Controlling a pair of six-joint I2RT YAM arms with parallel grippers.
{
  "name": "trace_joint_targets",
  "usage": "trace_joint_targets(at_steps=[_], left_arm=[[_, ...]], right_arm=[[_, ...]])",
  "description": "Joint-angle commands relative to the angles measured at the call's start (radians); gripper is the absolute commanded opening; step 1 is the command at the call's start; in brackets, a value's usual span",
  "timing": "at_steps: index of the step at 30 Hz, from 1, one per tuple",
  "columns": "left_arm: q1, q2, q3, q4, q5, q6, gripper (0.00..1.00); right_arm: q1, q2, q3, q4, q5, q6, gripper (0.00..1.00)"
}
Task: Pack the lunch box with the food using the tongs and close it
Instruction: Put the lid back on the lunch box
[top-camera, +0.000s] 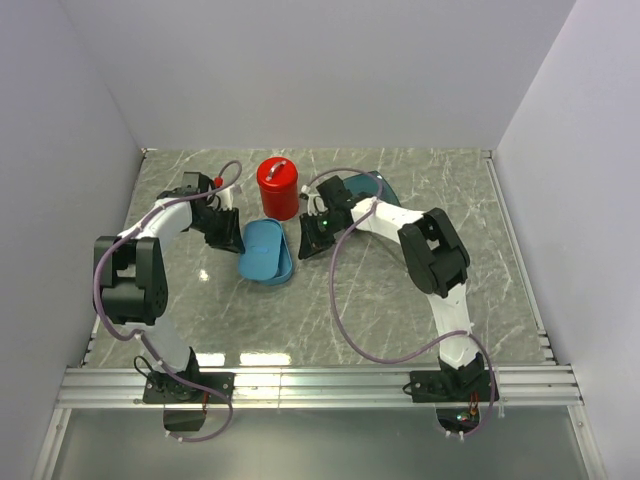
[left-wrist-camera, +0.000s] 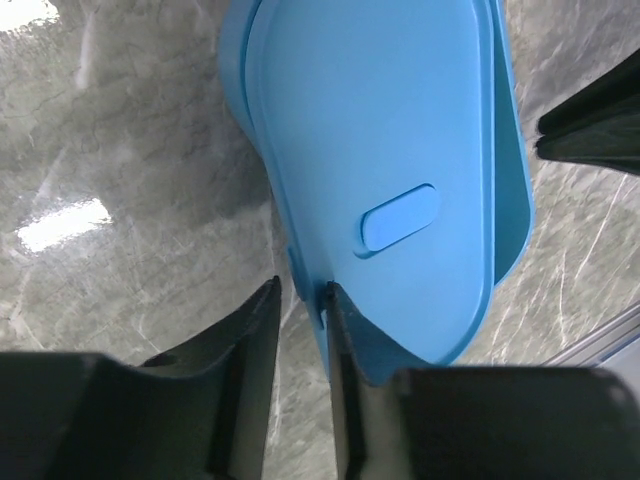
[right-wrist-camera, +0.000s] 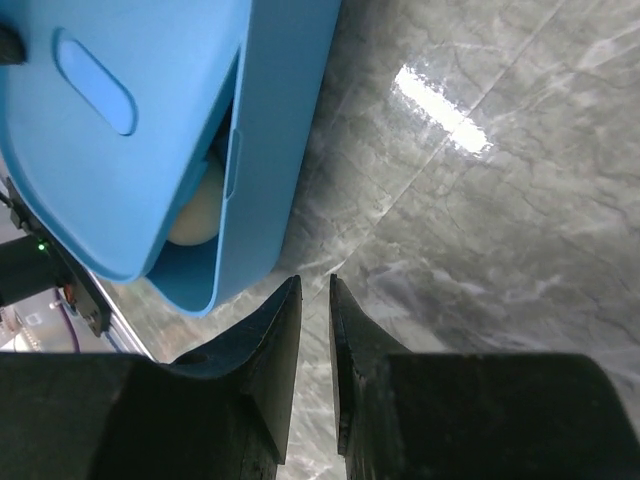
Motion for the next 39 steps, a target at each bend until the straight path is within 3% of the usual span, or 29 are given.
trace_joint_targets(at_steps=[1,7,12,29,39], left_arm=[[-0.007,-0.002,-0.003,0.031,0.007,-0.001,0.29],[-0.007,0.012,-0.007,0.031,0.047,-0.05,0.2],[-0.007,0.011,-0.016,0.031,0.061,-0.069,0.0],[0.032,-0.042,-0.006,-0.04,0.056,-0.204,0.0],[0.01,-0.117,-0.095,0.069,-0.045,-0.33,0.0]], right_arm=[[0.026,0.026,0.043,0.031,-0.008,0.007,0.25],[0.047,0.038,0.046,0.035,-0.013,0.013,0.25],[0.058,0.035,0.042,0.043,-0.02,0.022,0.25],[0.1,0.001,-0.001,0.095,-0.045,0.082,0.26],[0.071,-0.12,-0.096,0.127,0.007,0.143,0.35]])
